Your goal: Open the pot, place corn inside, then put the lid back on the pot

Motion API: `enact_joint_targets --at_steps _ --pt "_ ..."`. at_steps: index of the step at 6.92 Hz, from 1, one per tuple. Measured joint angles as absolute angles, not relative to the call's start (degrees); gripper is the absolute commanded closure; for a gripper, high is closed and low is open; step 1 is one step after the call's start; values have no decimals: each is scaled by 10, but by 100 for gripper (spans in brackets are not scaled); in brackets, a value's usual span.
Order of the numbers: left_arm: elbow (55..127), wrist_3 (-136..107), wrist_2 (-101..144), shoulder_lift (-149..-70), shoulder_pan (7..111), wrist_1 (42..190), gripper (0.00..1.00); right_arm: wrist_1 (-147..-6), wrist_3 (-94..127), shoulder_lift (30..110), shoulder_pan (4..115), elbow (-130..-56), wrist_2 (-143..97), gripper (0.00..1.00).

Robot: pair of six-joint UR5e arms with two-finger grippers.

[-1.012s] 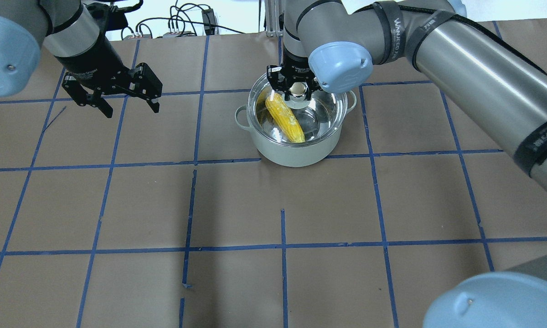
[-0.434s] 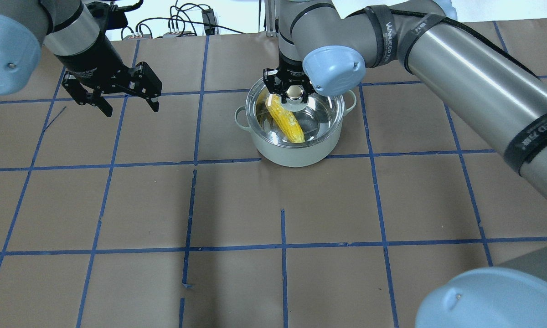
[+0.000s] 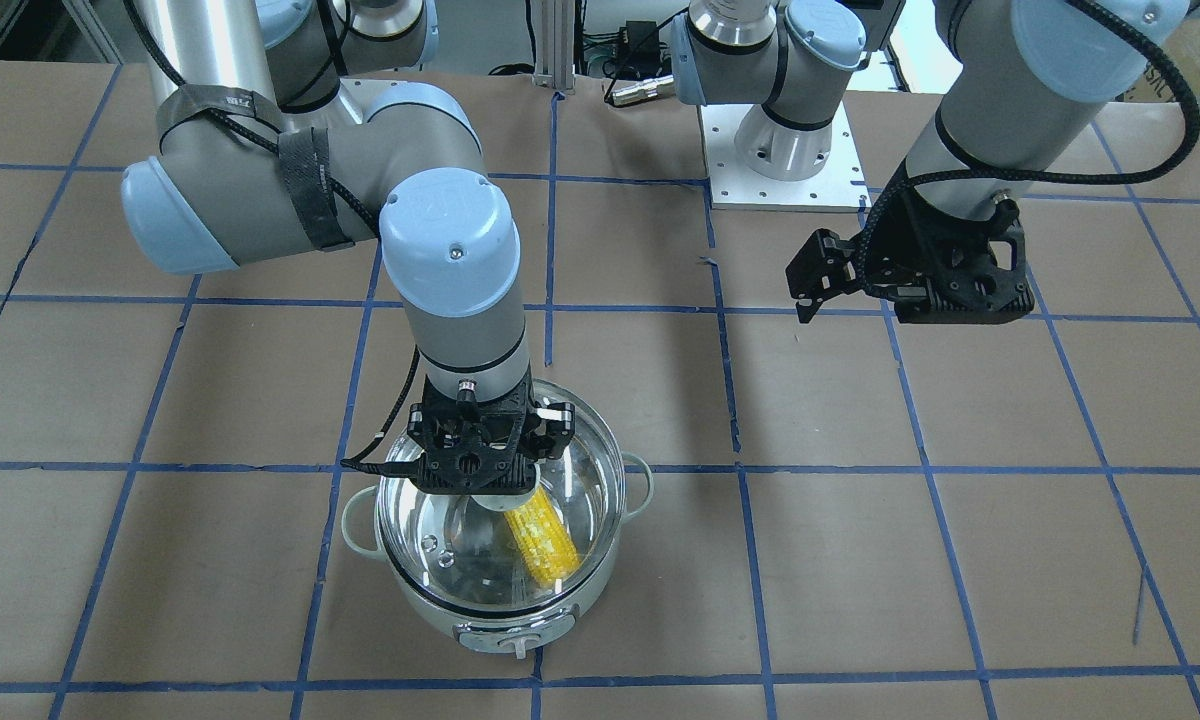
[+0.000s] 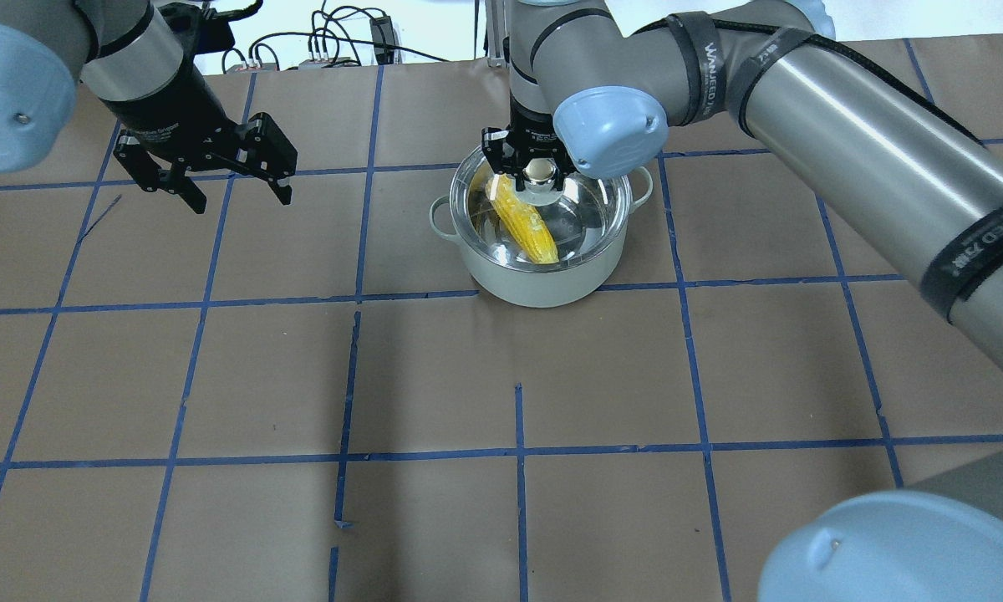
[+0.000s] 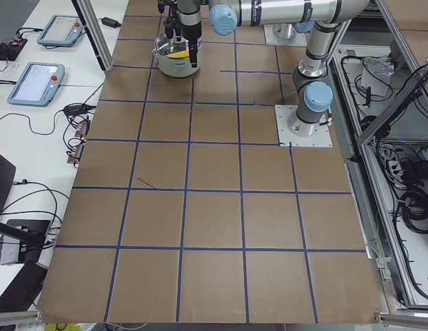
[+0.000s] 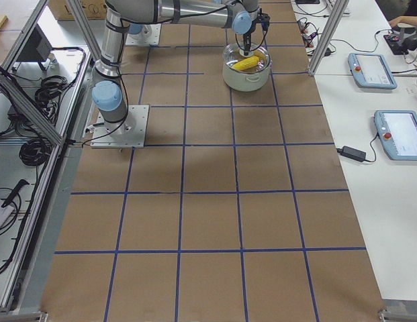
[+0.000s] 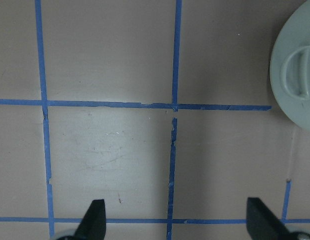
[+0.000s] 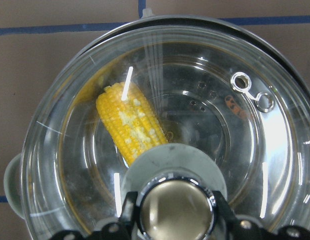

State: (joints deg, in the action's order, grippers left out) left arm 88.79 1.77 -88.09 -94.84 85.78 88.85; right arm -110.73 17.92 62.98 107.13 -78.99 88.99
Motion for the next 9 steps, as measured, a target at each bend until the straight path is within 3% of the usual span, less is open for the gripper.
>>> enact_joint_targets --at_steps 3,4,5,9 --pt "887 18 -881 -949 858 889 0 -1105 173 614 1072 -767 899 68" --pt "887 18 -881 -950 858 888 0 -1104 172 610 1072 -761 900 52" --pt "887 18 -881 -950 858 888 0 -1103 172 608 1071 -759 900 1" --pt "887 18 -881 -950 858 889 0 -1094 172 615 1066 -758 896 0"
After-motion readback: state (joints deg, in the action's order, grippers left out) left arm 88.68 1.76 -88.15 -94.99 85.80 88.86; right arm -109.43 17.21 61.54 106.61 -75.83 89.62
